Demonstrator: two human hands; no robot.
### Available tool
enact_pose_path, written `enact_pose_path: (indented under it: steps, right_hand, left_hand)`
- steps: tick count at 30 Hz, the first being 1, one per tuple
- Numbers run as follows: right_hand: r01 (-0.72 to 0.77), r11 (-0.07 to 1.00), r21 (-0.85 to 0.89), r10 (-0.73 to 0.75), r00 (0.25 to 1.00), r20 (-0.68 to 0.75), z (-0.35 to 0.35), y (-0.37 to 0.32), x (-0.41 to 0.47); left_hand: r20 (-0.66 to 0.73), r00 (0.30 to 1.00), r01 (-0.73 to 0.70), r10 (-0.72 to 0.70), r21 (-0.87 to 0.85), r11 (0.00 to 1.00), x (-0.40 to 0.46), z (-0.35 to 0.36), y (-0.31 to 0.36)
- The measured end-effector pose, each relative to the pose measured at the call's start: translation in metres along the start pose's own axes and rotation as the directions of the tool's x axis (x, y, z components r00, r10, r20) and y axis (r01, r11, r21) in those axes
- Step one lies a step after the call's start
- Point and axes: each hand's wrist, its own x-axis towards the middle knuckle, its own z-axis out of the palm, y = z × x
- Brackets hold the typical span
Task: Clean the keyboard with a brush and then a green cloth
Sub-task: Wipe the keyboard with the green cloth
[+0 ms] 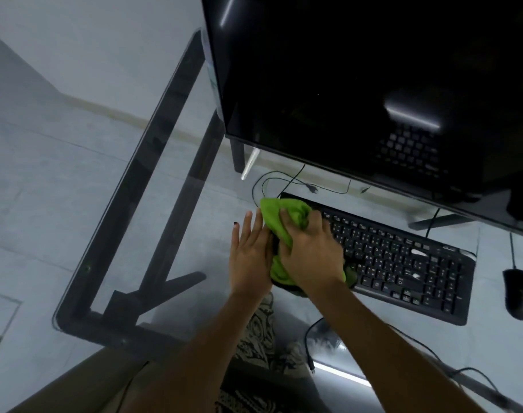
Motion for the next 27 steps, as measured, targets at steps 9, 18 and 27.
enact_pose_path:
  steps: [9,18,27]
  right_hand:
    - [-0.109,0.994,0.025,0.111,0.989,-0.094,-0.005,0.003,0.033]
    - [-0.458,0.874,0.164,0.484,0.851,-0.204,0.0,0.105,-0.013]
    - [-0.075,0.99,0.118,0.092,0.985,-0.145,0.007,0.01,0.012]
  left_hand:
    - [0.005,1.0,0.005,-0.005,-0.008,1.0,0.002,-0.003,0.007]
    - [-0.027,1.0,0.014,-0.014,0.02,1.0,-0.001,0.001,0.004]
    - [-0.018,1.0,-0.02,0.02,0.007,1.0,0.001,-0.002,0.001]
